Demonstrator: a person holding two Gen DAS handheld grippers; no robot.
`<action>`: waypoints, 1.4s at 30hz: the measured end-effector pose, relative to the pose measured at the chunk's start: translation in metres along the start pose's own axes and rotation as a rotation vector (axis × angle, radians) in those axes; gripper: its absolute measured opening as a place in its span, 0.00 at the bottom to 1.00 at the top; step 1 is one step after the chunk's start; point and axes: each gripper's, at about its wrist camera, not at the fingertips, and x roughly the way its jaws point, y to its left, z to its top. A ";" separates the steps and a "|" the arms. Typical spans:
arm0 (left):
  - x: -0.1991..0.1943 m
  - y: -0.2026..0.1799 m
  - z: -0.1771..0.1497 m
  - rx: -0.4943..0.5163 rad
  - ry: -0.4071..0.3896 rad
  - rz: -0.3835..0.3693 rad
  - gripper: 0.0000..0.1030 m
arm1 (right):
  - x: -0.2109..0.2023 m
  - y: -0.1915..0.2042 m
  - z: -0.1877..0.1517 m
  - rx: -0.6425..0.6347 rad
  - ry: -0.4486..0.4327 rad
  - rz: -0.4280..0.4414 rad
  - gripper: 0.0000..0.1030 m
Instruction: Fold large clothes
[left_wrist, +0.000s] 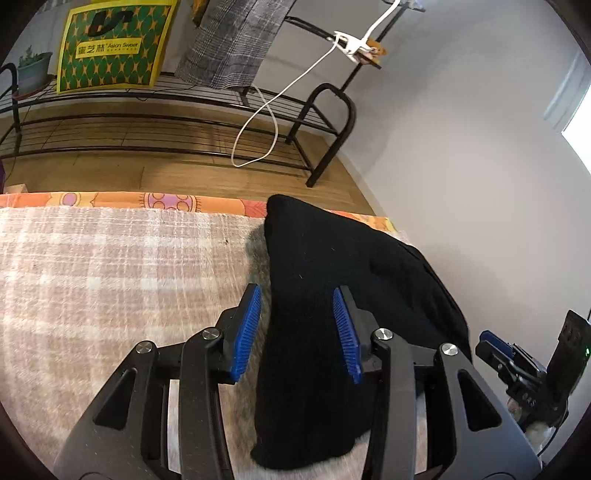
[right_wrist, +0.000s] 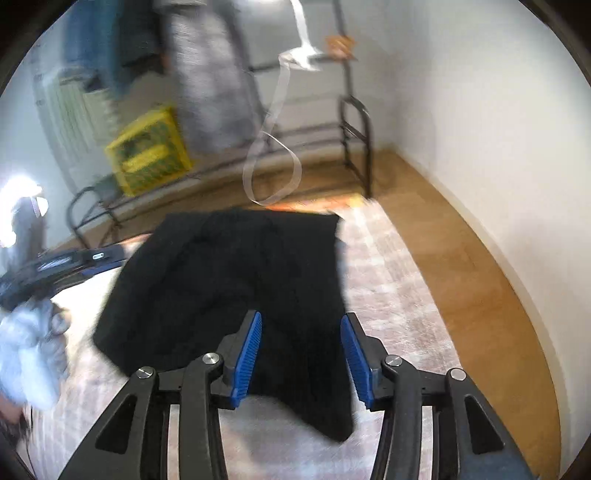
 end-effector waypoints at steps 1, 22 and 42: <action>-0.006 -0.002 -0.004 0.013 0.000 -0.004 0.39 | -0.007 0.008 -0.005 -0.030 -0.015 0.031 0.47; -0.104 -0.037 -0.061 0.137 0.049 -0.006 0.39 | -0.006 0.050 -0.043 -0.070 0.122 0.065 0.27; -0.394 -0.127 -0.126 0.273 -0.166 -0.034 0.41 | -0.301 0.153 -0.046 -0.121 -0.140 -0.068 0.30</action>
